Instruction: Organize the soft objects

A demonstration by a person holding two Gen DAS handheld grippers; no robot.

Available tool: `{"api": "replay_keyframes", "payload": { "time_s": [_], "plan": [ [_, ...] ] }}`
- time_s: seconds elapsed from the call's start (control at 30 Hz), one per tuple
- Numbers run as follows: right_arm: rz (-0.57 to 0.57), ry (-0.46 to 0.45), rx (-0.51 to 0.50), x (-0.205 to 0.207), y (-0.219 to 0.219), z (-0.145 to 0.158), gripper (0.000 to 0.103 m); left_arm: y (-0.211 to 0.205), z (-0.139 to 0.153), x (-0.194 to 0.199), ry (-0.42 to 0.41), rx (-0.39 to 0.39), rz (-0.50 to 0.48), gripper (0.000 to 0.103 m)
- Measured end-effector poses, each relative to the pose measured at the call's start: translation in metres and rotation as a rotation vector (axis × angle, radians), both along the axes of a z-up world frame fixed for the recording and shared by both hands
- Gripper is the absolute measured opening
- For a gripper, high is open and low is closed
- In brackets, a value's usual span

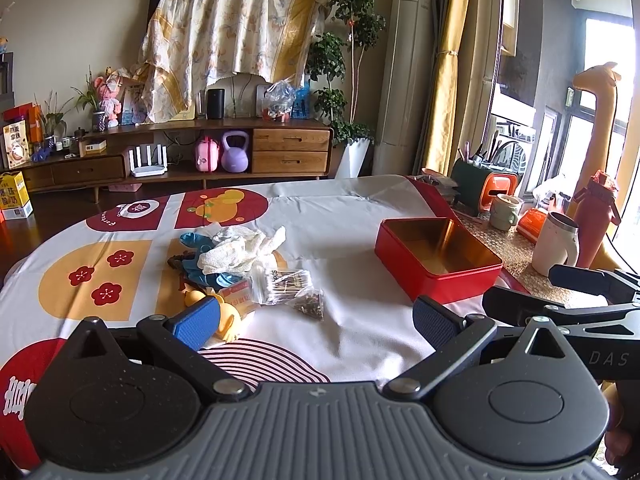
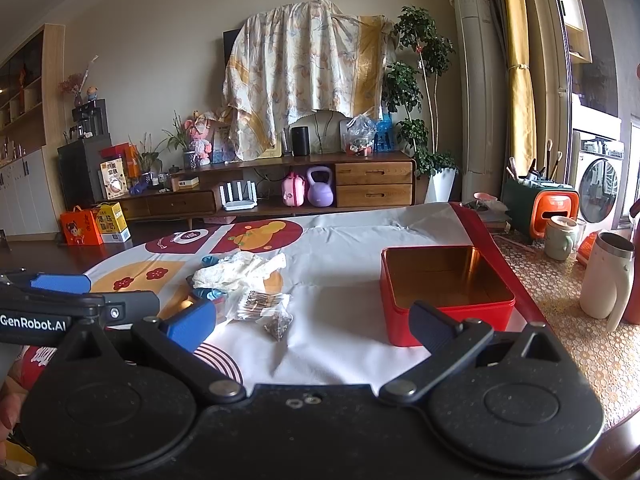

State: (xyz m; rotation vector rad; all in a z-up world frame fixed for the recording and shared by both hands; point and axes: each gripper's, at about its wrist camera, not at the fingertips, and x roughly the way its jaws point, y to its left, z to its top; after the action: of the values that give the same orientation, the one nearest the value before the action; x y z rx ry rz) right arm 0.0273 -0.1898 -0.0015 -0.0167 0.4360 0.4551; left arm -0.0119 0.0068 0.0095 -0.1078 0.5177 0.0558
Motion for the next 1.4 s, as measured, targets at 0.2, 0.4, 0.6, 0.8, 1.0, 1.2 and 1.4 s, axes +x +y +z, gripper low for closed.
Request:
{"api": "replay_keyframes", "payload": {
  "time_s": [0.2, 0.4, 0.6, 0.8, 1.0, 1.2, 1.4],
  "plan": [
    [0.0, 0.0, 0.001, 0.0, 0.0, -0.001, 0.103, 0.0, 0.001, 0.0, 0.001, 0.0, 0.0, 0.103],
    [0.009, 0.003, -0.006, -0.002, 0.006, 0.002, 0.103, 0.001, 0.003, 0.0, 0.007, -0.006, 0.0, 0.103],
    [0.018, 0.014, -0.007, 0.006, 0.01, 0.004, 0.103, 0.011, 0.006, 0.002, 0.012, -0.012, 0.01, 0.103],
    [0.042, 0.047, -0.019, 0.022, 0.016, -0.008, 0.103, 0.027, -0.008, 0.017, 0.047, -0.032, 0.05, 0.103],
    [0.074, 0.083, -0.049, 0.041, 0.032, -0.023, 0.103, 0.046, -0.025, 0.036, 0.07, -0.067, 0.09, 0.103],
    [0.137, 0.12, -0.078, 0.065, 0.049, -0.039, 0.103, 0.064, -0.041, 0.065, 0.102, -0.05, 0.138, 0.103],
    [0.198, 0.172, -0.096, 0.102, 0.067, -0.06, 0.101, 0.079, -0.065, 0.096, 0.157, -0.039, 0.167, 0.103]
  ]
}}
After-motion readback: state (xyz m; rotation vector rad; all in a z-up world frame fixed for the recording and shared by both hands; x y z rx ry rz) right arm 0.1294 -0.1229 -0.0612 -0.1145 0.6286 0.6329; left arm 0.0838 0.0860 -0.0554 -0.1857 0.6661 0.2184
